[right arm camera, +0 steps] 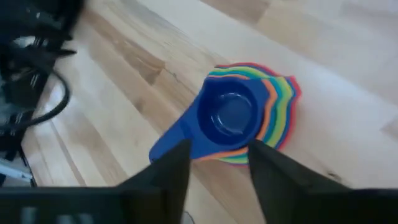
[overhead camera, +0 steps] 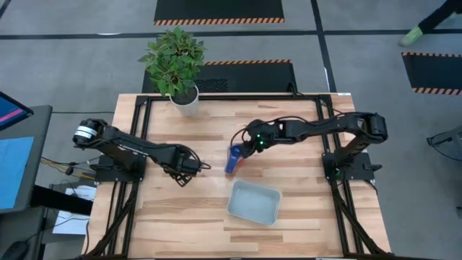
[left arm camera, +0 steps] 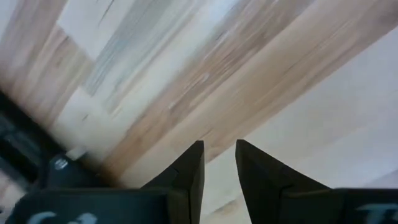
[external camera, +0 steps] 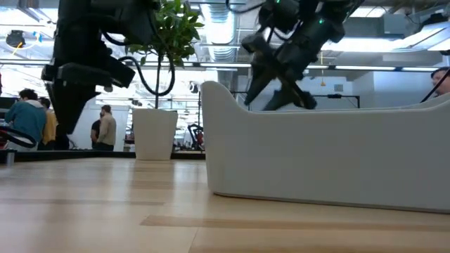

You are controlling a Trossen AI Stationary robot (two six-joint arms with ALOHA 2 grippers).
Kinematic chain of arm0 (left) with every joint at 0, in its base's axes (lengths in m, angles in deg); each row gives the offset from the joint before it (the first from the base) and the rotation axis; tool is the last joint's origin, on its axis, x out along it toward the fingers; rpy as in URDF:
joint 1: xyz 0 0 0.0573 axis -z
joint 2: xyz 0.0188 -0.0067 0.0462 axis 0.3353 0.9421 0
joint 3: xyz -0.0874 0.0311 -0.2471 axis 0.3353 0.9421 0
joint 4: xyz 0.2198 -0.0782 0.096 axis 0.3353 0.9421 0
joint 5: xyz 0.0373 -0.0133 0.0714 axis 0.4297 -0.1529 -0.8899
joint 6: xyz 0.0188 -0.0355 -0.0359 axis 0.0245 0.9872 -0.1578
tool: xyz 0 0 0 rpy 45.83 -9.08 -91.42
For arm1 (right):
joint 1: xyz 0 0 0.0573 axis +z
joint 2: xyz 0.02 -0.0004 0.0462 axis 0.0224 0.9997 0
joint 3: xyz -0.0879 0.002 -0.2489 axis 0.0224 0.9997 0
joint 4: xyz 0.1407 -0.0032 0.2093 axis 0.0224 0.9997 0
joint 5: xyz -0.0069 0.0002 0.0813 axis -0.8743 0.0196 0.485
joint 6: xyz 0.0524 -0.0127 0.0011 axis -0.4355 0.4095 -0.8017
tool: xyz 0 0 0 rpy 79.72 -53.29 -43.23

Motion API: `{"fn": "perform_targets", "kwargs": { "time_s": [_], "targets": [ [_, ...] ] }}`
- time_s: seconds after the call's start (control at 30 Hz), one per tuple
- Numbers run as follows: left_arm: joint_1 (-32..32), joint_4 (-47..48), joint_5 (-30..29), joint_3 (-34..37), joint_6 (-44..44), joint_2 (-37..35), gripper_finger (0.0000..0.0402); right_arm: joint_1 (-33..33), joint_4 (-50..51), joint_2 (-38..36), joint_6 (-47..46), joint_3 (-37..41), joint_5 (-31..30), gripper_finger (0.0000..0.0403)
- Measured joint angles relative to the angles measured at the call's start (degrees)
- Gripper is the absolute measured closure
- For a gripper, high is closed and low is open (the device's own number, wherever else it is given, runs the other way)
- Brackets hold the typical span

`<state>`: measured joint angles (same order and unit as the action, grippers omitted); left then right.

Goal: Nest measuring cups in basket
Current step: Put the stacked measuring cups into the gray bin

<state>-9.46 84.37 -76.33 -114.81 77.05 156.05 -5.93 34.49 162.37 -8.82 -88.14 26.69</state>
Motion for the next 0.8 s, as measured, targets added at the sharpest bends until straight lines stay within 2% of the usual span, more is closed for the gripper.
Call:
{"fn": "perform_targets", "kwargs": {
  "time_s": [0.13,0.3,0.57,0.8],
  "targets": [
    [0.00,-2.97,-0.15,0.00,-0.08,0.00,0.0320,0.70,0.65,2.76,-6.31,0.09,0.04,0.0138],
    [0.00,-5.20,-0.77,0.00,-1.37,0.00,0.0320,0.02,0.34,3.93,-7.20,0.11,-0.13,0.0089],
    [-0.02,-5.37,-0.98,0.00,-2.44,0.02,0.0320,-2.18,0.76,3.94,-7.20,0.02,-1.79,0.0047],
    [-0.02,-5.39,-1.31,0.00,-3.08,0.02,0.0320,-1.37,-2.15,9.12,-7.55,0.02,-1.18,0.0044]
  ]
}}
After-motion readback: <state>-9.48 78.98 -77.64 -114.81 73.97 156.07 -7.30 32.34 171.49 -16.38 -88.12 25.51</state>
